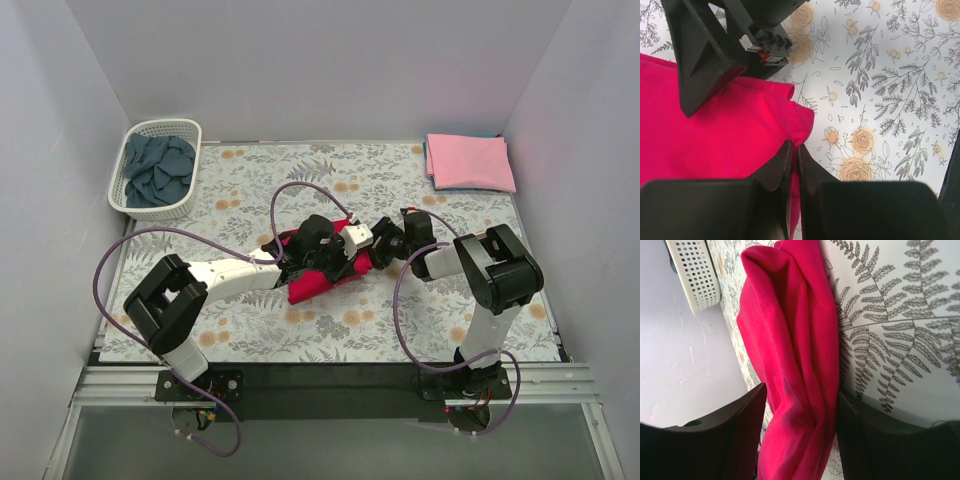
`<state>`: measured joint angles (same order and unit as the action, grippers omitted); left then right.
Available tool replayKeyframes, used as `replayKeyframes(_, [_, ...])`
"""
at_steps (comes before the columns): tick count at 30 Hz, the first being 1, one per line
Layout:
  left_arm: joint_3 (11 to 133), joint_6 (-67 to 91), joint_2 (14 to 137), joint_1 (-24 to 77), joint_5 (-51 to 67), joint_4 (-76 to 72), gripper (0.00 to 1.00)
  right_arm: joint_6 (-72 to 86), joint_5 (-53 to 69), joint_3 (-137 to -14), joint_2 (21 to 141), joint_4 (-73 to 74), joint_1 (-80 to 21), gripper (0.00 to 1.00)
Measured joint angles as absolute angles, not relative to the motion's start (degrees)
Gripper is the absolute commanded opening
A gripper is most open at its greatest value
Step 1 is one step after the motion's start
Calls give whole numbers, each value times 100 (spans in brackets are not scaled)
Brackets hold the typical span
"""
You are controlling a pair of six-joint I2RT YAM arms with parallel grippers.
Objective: Fold and stack the t-shirts
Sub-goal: Neatly place the folded tshirt to the corner
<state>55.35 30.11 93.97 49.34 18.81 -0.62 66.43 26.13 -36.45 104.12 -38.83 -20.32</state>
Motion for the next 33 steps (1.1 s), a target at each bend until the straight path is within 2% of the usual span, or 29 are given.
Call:
replayKeyframes(5, [5535,3055,9430,4923,1920,-93,0,6654,2578,-3741,10569,-4012,-2093,57])
replayKeyframes(8, [5535,3072,9430,4921,1929,-126,0,6628,2552,-3771,10632,-4053,-2115,48])
replayKeyframes(9, [5535,3083,9430,4921,1931,-134,0,6622,2530,-3774,10656,-4056,-2115,43])
replayKeyframes(10, [5535,3094,9430,4921,1933,-134,0,6604,2521,-3774,10678,-4053,-2117,30])
replayKeyframes(12, [5535,3124,9430,4917,1938,-141,0,6543,2475,-3789,10722,-4036,-2119,16])
replayKeyframes(13, [5537,3144,9430,4917,1935,-139,7,6497,2477,-3815,10750,-4007,-2119,3])
replayKeyframes(14, [5559,3168,9430,4910,1935,-108,17,6375,2493,-3857,10768,-3966,-2117,1])
replayKeyframes(15, [5594,3201,9432,4895,1938,-67,25,6263,2506,-3900,10774,-3913,-2108,1])
replayKeyframes(16, [5631,3256,9428,4858,1977,-23,40,6104,2528,-3988,10774,-3795,-2082,1])
replayKeyframes(19, [5688,3599,9299,4657,2250,121,60,5513,2709,-4320,10770,-3400,-1894,1])
replayKeyframes(22, [5830,3990,9080,4169,2508,366,63,4792,2969,-4613,10746,-2853,-1426,1])
replayKeyframes(25, [6556,4399,9148,3701,2613,585,64,3953,3096,-4939,10726,-2132,-897,1])
replayKeyframes(33, [9105,5653,10700,3446,3074,-27,64,1841,3109,-5996,10702,-416,139,1])
